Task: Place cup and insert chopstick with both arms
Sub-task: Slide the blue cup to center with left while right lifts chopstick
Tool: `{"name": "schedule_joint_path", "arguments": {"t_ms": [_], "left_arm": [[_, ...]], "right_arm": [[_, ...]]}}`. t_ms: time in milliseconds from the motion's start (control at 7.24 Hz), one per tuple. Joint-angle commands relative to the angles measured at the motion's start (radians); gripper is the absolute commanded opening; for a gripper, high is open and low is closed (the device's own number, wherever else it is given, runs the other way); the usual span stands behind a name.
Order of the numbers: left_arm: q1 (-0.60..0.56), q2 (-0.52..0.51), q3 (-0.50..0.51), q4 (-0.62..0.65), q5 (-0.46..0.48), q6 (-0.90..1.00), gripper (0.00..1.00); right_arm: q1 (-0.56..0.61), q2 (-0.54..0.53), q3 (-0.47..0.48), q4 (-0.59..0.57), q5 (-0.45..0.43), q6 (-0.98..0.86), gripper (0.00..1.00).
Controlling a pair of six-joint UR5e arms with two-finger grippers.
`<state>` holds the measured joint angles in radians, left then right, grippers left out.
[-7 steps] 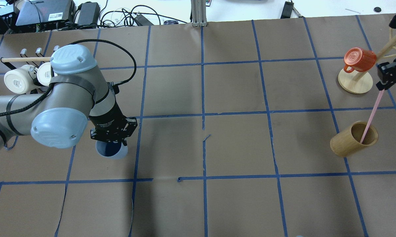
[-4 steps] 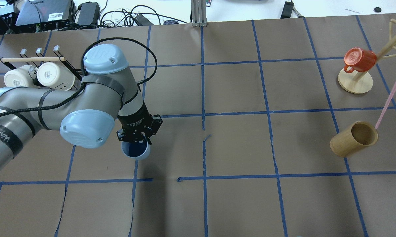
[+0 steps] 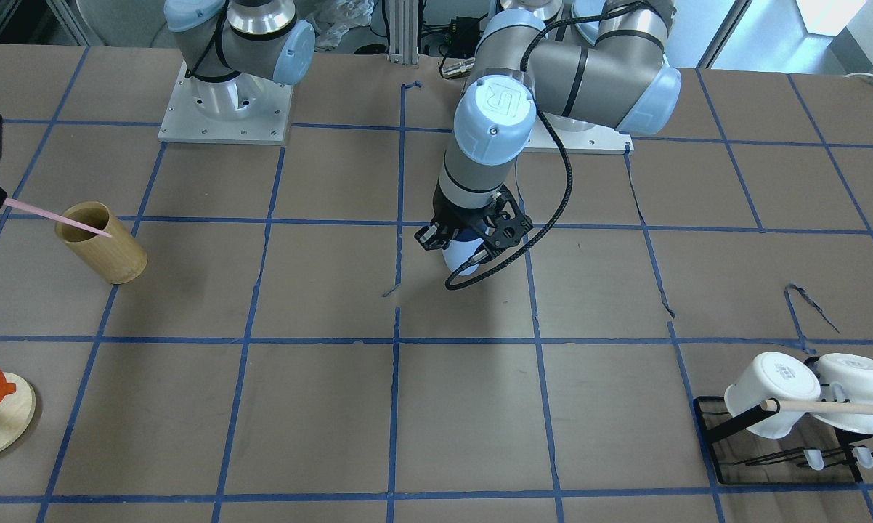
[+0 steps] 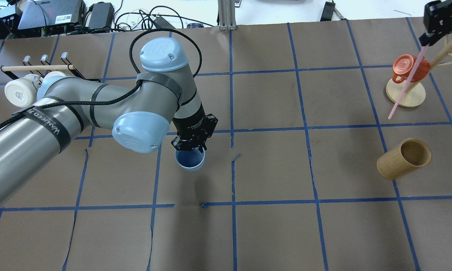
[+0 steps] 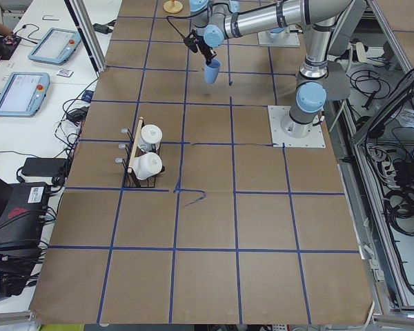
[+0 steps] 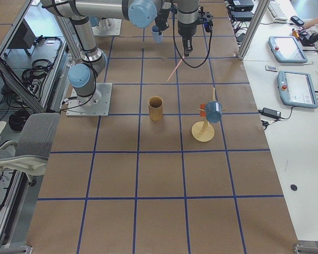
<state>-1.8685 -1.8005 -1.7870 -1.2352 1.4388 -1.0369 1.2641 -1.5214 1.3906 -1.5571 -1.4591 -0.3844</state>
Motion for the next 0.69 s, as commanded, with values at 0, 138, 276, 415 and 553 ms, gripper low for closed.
{"name": "schedule_joint_path", "arguments": {"t_ms": [0, 138, 276, 415, 553], "left_arm": [[-0.053, -0.092, 0.067, 0.055, -0.049, -0.267, 0.0], [-0.061, -0.12, 0.073, 0.065, -0.116, -0.335, 0.0], [-0.07, -0.141, 0.074, 0.095, -0.132, -0.375, 0.0], [-0.077, -0.155, 0.074, 0.114, -0.156, -0.402, 0.0], [-0.081, -0.158, 0.075, 0.126, -0.162, -0.385, 0.0]], "right_arm": [[0.136, 0.023, 0.005, -0.116, -0.015, 0.088, 0.0], [0.165, 0.023, 0.007, -0.118, -0.015, 0.132, 0.0], [0.185, 0.021, 0.01, -0.124, -0.01, 0.18, 0.0], [0.208, 0.021, 0.013, -0.136, -0.012, 0.188, 0.0], [0.215, 0.02, 0.03, -0.147, -0.012, 0.187, 0.0]]}}
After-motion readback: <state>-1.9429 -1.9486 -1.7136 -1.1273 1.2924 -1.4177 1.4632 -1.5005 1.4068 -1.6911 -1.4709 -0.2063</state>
